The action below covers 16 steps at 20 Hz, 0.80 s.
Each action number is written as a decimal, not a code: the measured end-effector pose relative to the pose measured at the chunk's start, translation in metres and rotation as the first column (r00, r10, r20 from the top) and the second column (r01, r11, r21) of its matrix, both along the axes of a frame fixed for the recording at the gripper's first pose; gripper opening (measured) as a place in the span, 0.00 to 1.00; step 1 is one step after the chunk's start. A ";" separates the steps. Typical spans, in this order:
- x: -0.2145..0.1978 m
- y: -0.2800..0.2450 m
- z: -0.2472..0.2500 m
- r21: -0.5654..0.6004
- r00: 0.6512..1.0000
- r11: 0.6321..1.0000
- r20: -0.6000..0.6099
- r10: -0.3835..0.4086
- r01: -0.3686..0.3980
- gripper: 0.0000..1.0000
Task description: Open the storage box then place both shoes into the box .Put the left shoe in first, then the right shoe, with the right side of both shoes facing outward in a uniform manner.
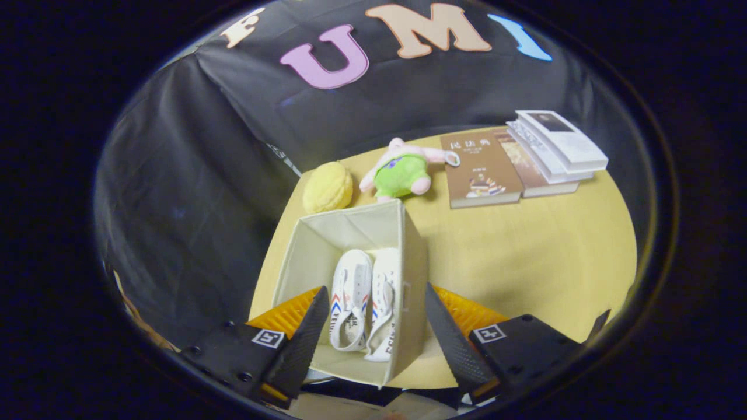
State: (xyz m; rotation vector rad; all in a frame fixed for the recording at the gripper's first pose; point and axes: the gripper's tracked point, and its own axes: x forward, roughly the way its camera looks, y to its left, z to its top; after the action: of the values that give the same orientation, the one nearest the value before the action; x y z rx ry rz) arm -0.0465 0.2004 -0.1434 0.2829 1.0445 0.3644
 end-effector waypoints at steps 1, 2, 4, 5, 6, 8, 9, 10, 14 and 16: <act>0.000 -0.008 0.004 0.000 1.000 1.000 0.023 -0.001 0.001 1.00; 0.000 -0.017 0.007 -0.001 0.999 1.000 0.046 -0.007 0.007 1.00; 0.003 -0.038 0.018 -0.012 0.995 1.000 0.099 -0.016 0.017 1.00; 0.005 -0.050 0.025 -0.019 0.991 1.000 0.129 -0.020 0.023 1.00; 0.007 -0.061 0.031 -0.024 0.986 0.999 0.162 -0.028 0.032 1.00; 0.014 -0.085 0.045 -0.025 0.973 0.998 0.226 -0.054 0.061 1.00; 0.017 -0.098 0.052 -0.024 0.964 0.997 0.256 -0.068 0.077 1.00; 0.018 -0.111 0.059 -0.025 0.954 0.995 0.288 -0.081 0.092 1.00; 0.021 -0.165 0.086 -0.055 0.905 0.988 0.411 -0.110 0.145 1.00; 0.023 -0.190 0.100 -0.066 0.873 0.982 0.472 -0.125 0.176 1.00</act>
State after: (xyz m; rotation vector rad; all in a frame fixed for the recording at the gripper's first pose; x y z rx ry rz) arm -0.0240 0.0108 -0.0437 0.1658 0.5577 0.2169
